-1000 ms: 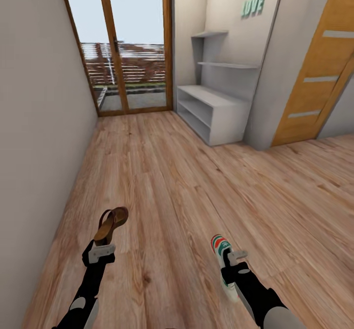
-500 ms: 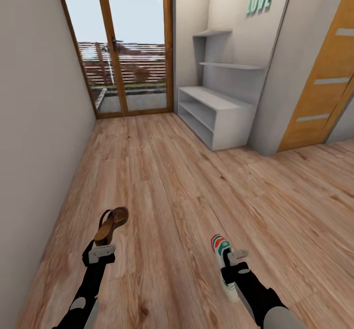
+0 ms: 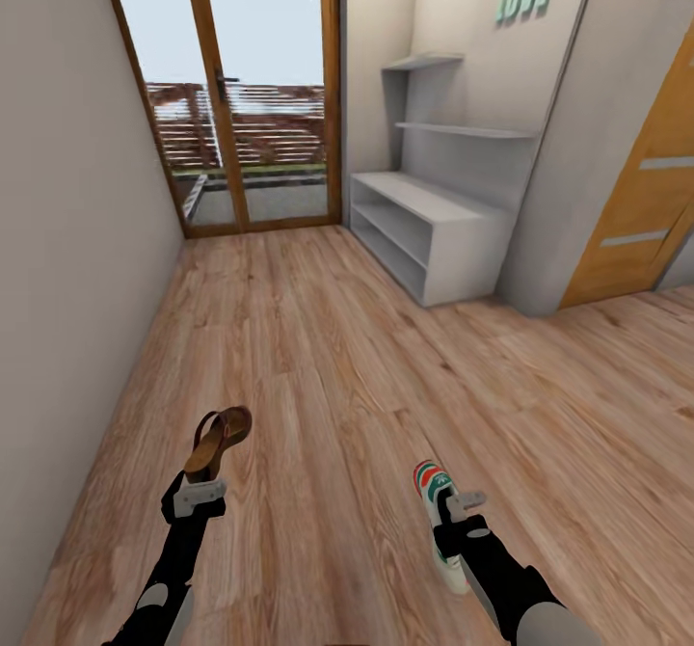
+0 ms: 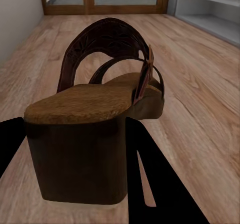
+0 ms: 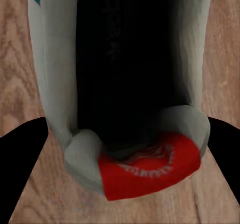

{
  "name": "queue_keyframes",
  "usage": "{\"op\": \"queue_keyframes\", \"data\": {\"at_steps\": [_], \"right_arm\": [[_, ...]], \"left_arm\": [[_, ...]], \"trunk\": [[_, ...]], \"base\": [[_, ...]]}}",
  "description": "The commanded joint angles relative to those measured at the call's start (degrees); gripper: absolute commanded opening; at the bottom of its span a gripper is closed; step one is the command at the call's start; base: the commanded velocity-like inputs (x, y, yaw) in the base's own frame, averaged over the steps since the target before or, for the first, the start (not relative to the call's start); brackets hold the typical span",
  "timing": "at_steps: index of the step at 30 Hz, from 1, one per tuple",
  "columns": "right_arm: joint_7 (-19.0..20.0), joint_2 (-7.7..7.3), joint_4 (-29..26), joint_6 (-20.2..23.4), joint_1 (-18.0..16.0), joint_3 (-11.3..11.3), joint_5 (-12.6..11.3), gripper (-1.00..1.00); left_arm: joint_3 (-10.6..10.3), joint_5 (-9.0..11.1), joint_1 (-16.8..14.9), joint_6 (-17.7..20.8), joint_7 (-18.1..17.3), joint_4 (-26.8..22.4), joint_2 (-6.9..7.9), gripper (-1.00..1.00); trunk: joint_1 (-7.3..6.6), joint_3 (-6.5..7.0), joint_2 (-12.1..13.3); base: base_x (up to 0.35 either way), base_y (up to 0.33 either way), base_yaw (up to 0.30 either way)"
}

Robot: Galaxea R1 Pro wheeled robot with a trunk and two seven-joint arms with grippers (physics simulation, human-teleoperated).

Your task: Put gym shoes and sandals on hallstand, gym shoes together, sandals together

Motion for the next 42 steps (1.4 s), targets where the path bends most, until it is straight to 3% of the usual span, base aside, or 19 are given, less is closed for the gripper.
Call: {"op": "queue_keyframes", "data": {"at_steps": [1,42], "right_arm": [[0.0,0.0,0.0,0.0,0.0,0.0,0.0,-1.0],[0.0,0.0,0.0,0.0,0.0,0.0,0.0,-1.0]], "left_arm": [[0.0,0.0,0.0,0.0,0.0,0.0,0.0,-1.0],[-0.1,-0.1,0.0,-0.1,-0.1,0.0,0.0,-1.0]], "trunk": [[0.0,0.0,0.0],[0.0,0.0,0.0]], "base": [[0.349,0.082,0.0],[0.35,0.039,0.0]]}}
